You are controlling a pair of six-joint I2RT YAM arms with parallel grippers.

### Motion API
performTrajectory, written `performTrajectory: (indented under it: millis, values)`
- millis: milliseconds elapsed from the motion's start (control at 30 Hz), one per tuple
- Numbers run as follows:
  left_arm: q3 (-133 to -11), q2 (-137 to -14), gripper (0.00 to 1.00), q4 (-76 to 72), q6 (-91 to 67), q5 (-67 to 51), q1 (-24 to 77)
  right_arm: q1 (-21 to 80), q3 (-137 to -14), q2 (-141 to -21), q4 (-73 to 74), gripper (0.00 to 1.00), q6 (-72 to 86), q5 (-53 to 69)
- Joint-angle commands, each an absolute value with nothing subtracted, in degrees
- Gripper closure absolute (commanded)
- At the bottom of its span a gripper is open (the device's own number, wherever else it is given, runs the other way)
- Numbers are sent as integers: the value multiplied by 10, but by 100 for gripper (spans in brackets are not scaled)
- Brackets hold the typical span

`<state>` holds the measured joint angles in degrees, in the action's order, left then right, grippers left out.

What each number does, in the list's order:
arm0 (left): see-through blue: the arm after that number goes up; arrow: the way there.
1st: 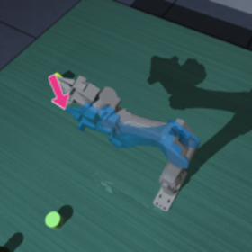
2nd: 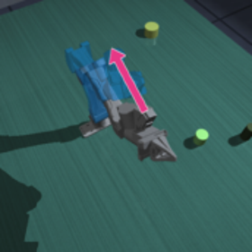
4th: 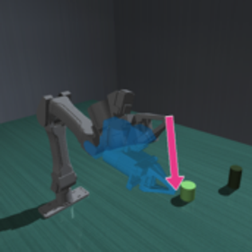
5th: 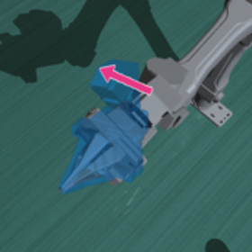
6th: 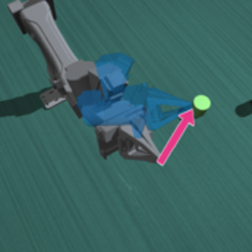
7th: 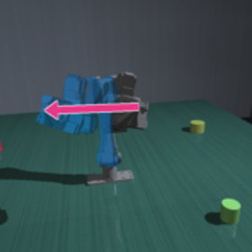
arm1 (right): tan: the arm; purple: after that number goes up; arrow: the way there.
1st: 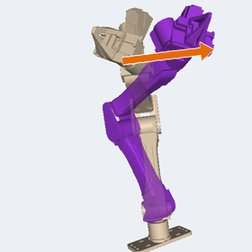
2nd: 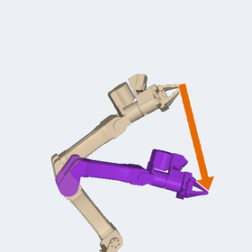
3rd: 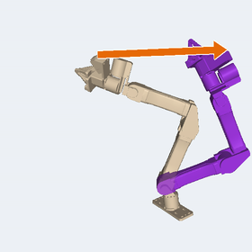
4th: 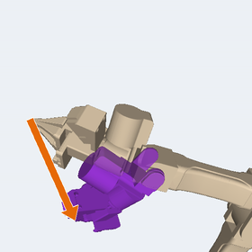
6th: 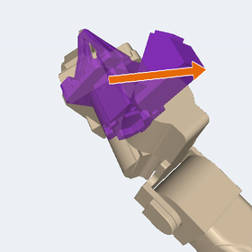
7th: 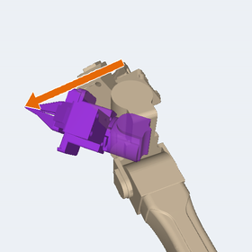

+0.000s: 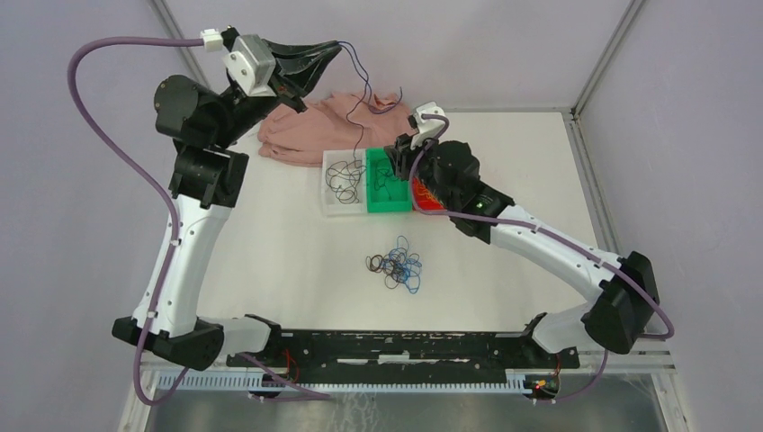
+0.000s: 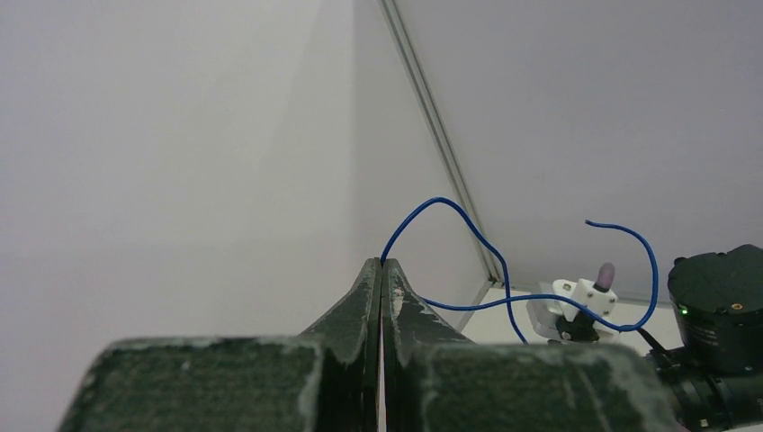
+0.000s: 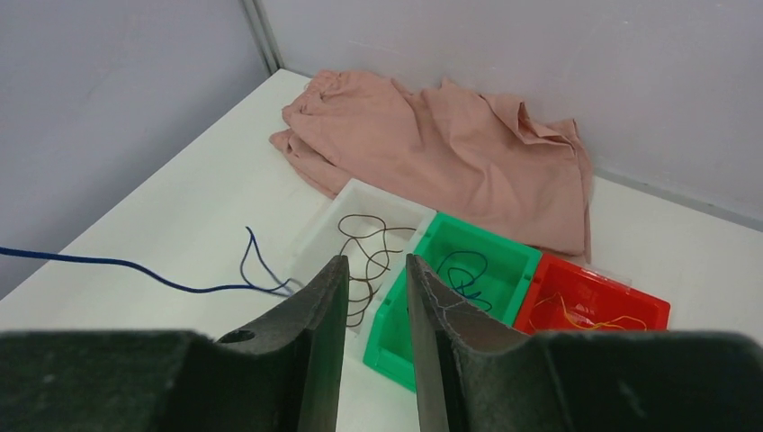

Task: Untangle the cables

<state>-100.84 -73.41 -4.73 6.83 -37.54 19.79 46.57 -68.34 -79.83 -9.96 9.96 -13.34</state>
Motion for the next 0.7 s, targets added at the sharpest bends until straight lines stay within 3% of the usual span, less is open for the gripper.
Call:
performTrajectory:
  millis: [0, 667]
  values:
    - [-1021, -749, 97, -48, 71, -362, 206, 450, -714, -825, -107, 64, 102, -114]
    - [-1118, -858, 97, -62, 140, -331, 229, 413, -682, -834, -105, 62, 122, -104]
